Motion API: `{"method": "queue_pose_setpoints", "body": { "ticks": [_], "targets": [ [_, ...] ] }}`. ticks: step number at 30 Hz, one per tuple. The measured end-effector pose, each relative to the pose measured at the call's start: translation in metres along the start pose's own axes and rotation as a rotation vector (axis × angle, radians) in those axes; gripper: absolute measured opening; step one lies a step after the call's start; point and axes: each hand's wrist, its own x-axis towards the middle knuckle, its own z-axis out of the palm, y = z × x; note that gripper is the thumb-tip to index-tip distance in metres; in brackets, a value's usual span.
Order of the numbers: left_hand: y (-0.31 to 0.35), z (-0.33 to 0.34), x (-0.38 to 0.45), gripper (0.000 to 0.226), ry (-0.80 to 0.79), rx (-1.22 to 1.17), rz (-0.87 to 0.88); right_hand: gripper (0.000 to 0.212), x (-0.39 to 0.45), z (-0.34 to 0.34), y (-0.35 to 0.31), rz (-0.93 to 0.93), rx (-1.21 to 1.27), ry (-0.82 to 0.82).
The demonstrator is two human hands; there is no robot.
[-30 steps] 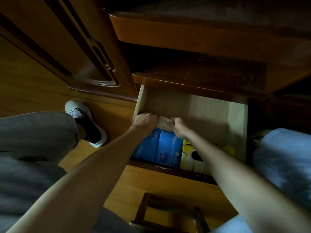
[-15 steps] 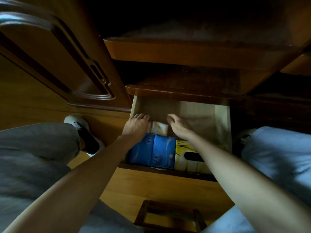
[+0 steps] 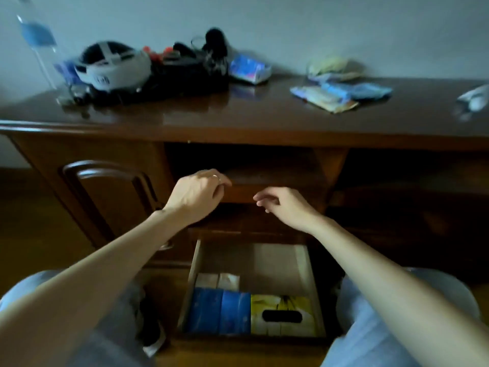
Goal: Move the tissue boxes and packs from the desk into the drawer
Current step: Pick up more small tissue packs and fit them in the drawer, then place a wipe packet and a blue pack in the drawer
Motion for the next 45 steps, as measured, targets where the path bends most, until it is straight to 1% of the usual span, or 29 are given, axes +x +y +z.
{"method": "queue_pose_setpoints", "body": {
  "ticks": [3, 5, 7, 9, 11, 13, 16, 18, 21, 25, 29, 32, 35, 37, 39, 45],
  "targets": [
    [0.008, -0.045, 0.047, 0.021, 0.176, -0.026, 0.039, 0.018, 0.004, -0.059, -0.035, -0.127, -0.074, 0.165],
    [0.010, -0.059, 0.077, 0.021, 0.234, -0.056, 0.029, 0.019, 0.014, -0.089, -0.047, -0.164, -0.117, 0.294],
    [0.008, -0.062, 0.107, 0.022, 0.206, -0.061, 0.005, 0.019, 0.031, -0.115, -0.052, -0.165, -0.153, 0.421],
    [0.003, -0.055, 0.137, 0.024, 0.141, -0.057, -0.024, 0.019, 0.054, -0.136, -0.049, -0.107, -0.223, 0.474],
    [-0.004, -0.042, 0.161, 0.025, 0.098, -0.073, -0.064, 0.028, 0.079, -0.153, -0.040, 0.025, -0.344, 0.443],
    [-0.013, -0.026, 0.182, 0.025, 0.052, -0.069, -0.101, 0.045, 0.104, -0.162, -0.030, 0.170, -0.459, 0.398],
    [-0.023, -0.002, 0.214, 0.025, -0.024, -0.034, -0.096, 0.058, 0.144, -0.169, -0.022, 0.270, -0.506, 0.426],
    [-0.028, 0.008, 0.241, 0.024, -0.035, -0.029, -0.080, 0.060, 0.173, -0.174, -0.021, 0.289, -0.543, 0.434],
    [-0.035, 0.019, 0.288, 0.028, -0.039, 0.018, -0.070, 0.061, 0.208, -0.181, -0.015, 0.331, -0.655, 0.390],
    [-0.045, 0.039, 0.351, 0.042, -0.068, 0.010, -0.157, 0.057, 0.236, -0.184, 0.002, 0.393, -0.793, 0.355],
    [-0.048, 0.068, 0.402, 0.052, -0.155, 0.008, -0.250, 0.051, 0.251, -0.186, 0.010, 0.371, -0.780, 0.350],
    [-0.053, 0.093, 0.415, 0.053, -0.223, -0.003, -0.270, 0.050, 0.258, -0.185, 0.013, 0.364, -0.747, 0.356],
    [-0.055, 0.104, 0.416, 0.039, -0.135, -0.031, -0.276, 0.052, 0.263, -0.184, 0.016, 0.355, -0.747, 0.362],
    [-0.053, 0.100, 0.415, 0.031, -0.063, 0.017, -0.268, 0.053, 0.263, -0.185, 0.015, 0.353, -0.747, 0.365],
    [-0.050, 0.093, 0.407, 0.031, -0.005, 0.059, -0.247, 0.052, 0.262, -0.185, 0.015, 0.345, -0.742, 0.371],
    [-0.036, 0.068, 0.346, 0.026, 0.044, 0.075, -0.135, 0.047, 0.243, -0.184, 0.007, 0.282, -0.727, 0.374]
  ]
}}
